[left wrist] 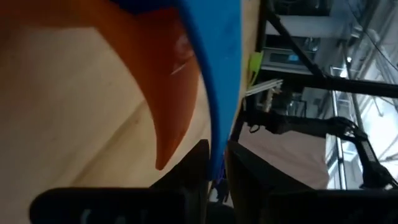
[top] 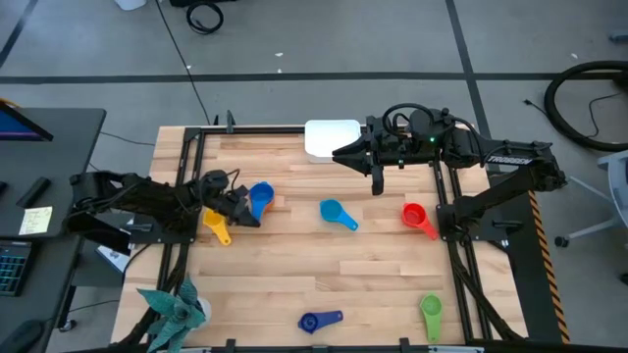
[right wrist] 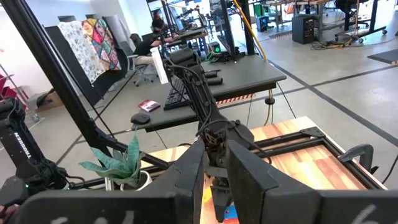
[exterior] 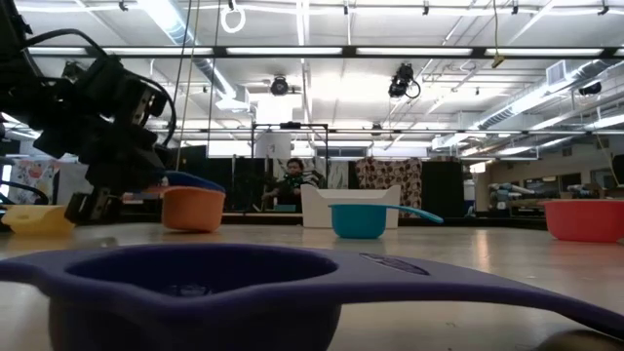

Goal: Nest measuring cups in basket
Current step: Stack the blue measuring cup on the orange measuring cup

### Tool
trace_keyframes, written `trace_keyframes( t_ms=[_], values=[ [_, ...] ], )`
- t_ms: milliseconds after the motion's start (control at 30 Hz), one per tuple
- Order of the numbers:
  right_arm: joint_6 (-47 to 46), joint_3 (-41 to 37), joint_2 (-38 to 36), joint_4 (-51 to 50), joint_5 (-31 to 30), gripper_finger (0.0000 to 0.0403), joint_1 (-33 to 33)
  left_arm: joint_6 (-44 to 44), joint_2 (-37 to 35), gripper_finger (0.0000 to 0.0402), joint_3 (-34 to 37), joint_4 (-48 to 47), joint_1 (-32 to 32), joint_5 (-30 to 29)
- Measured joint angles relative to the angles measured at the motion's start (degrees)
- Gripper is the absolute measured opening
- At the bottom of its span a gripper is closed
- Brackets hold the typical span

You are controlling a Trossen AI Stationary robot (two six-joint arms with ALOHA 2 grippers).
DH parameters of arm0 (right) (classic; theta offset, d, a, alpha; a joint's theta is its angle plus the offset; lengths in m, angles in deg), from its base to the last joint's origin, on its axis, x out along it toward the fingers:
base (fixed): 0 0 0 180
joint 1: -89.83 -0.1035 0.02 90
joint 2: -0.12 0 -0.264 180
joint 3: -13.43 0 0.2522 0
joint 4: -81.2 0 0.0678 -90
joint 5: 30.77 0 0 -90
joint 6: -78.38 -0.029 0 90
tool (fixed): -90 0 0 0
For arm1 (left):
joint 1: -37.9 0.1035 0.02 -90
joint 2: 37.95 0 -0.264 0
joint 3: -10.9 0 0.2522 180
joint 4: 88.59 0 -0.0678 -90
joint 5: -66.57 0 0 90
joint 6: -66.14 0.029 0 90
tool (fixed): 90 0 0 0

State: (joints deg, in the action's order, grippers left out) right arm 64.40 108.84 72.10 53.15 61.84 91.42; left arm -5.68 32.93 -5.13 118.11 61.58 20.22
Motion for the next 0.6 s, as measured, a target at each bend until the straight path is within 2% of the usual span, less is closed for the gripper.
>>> trace_keyframes(
  t_ms=[200, 367, 600],
  values=[
    [0.0, -0.01, 0.0, 0.0, 0.0, 0.0072, 0.0, 4.08, -0.1, 0.0057, -0.1, -6.33, -0.03, -4.32],
    [0.0, -0.01, 0.0, 0.0, 0.0, 0.0072, 0.0, 6.33, -0.11, 0.0057, -0.2, -6.71, -0.02, -7.88],
    [0.0, -0.01, 0.0, 0.0, 0.0, 0.0072, 0.0, 9.28, -0.13, 0.0057, -0.11, -6.6, 0.92, -6.59]
  ],
)
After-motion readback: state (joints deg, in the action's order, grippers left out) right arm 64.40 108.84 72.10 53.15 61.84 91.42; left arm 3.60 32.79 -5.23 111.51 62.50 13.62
